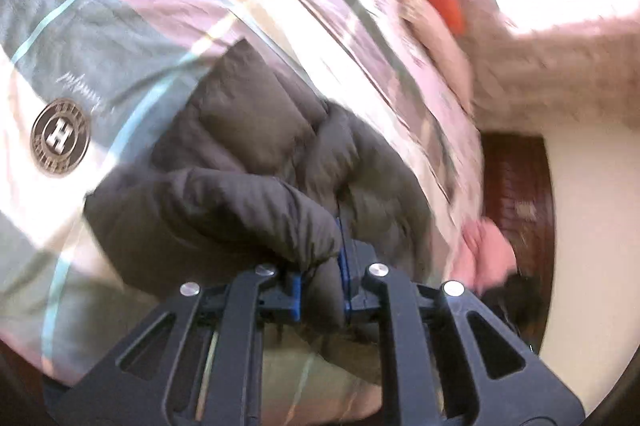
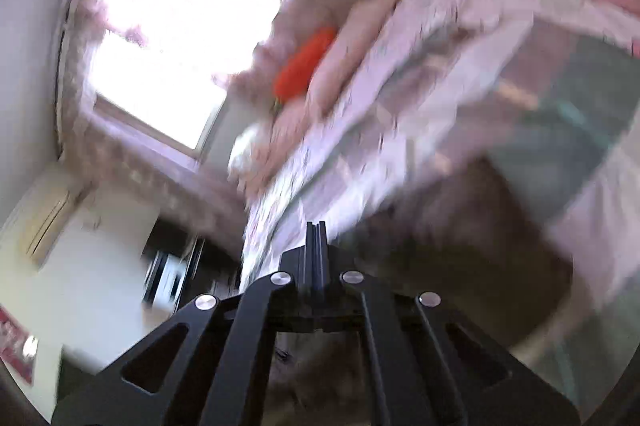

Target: Fold large clothes

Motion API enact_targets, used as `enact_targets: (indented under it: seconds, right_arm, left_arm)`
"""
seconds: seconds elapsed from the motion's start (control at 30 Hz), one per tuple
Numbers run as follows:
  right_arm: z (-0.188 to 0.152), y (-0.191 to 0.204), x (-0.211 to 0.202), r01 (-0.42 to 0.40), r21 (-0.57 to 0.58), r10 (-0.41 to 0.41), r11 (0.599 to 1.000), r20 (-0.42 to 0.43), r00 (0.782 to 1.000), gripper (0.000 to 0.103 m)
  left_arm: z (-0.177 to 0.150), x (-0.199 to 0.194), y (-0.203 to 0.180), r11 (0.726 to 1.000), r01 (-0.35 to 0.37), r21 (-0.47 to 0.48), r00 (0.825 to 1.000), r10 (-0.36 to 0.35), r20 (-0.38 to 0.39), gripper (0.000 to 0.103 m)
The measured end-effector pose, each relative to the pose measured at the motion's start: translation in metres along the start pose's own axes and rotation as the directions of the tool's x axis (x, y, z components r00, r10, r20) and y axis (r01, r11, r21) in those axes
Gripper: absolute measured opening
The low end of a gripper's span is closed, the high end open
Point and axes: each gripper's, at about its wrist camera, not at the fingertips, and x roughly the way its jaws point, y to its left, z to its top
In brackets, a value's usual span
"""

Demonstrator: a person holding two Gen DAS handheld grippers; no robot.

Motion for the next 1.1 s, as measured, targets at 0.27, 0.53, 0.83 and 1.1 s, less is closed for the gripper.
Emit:
enact_targets:
  seconds: [0.27,0.53,0.83,1.1]
  right_arm:
    - [-0.041,0.006,0.095,0.173,-0.17,-0.219,0.97,-0.309,0.926,0.066]
    - [-0.102,0.022,0.108,0.049,-0.135,-0.122,0.99,-0.613,0.78,0.102]
    - [-0.095,0.032,0.018,-0.046,0.011,0.044,0.999,-0.601,0.798,0.102]
    - [-0.168,-0.03,0.091,0.249,0.103,-0.087,0.963,-0.755,0.65,0.086]
  left_arm:
    - [0.054,0.106,0.003,0.99,-0.11,-0.088,0.992,0.103,-0.077,0.013]
    - [0.048,0.109,0.001,0.986,-0.14,-0.093,0.989,0.135,-0.057,0.015]
    - [0.035,0.078,0.004,0.989,-0.139,-0.053,0.99,0.138,-0.022,0.016]
    - [0.032,0.075,-0.006,0.986,-0.163,-0.021,0.987,0.163,-0.005,0.016]
